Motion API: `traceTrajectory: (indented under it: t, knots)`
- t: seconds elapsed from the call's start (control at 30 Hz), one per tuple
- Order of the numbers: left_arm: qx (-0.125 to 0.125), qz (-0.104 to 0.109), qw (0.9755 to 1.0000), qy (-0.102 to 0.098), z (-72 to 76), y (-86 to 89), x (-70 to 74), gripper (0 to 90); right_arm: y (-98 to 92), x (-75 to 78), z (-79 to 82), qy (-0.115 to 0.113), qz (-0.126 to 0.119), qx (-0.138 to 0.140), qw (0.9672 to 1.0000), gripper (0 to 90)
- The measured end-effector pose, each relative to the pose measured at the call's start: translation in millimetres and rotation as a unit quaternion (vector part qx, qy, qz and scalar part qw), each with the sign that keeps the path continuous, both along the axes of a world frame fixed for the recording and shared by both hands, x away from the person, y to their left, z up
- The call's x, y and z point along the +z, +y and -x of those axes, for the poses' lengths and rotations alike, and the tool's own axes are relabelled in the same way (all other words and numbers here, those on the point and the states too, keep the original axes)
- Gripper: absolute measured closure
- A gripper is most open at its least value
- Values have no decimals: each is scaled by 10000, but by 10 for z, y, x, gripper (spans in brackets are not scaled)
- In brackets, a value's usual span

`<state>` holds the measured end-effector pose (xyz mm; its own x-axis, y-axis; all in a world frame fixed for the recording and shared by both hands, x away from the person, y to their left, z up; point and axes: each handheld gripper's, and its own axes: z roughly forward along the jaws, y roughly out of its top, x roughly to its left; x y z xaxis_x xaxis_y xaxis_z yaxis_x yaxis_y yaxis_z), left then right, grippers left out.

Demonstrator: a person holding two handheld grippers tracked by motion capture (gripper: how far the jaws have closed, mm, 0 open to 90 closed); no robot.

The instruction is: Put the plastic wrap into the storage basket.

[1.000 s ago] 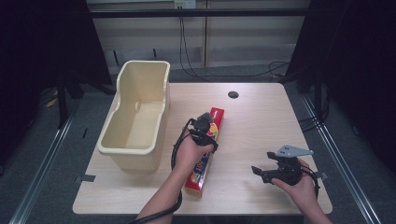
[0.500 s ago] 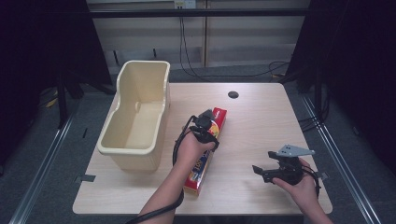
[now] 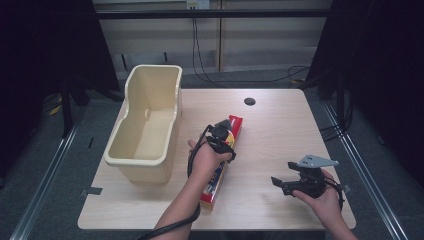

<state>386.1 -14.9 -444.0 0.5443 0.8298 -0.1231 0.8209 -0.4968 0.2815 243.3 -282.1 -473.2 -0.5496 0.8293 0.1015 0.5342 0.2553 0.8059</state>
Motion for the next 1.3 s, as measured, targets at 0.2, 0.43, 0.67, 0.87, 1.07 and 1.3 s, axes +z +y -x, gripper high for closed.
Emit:
traceTrajectory:
  t: [0.2,0.43,0.67,0.87,1.07,1.3]
  knots:
    - [154,92,9997,193,-25,11,-70,349,8,-4,-1,-16,20,13,10000,123]
    - [276,-98,9987,427,-61,-20,-28,401,-1,-6,-3,11,23,26,10000,102]
    - [98,-246,9969,739,-48,-87,58,410,-26,-9,-3,20,16,-39,10000,51]
    - [50,-158,9958,903,-54,-85,160,410,-24,-20,1,59,21,-21,10000,27]
    - [127,-188,9960,867,-54,-69,283,410,-50,-18,4,58,-12,24,10000,18]
    - [91,-184,9955,929,-83,-13,419,411,-64,-23,5,77,-21,52,10000,19]
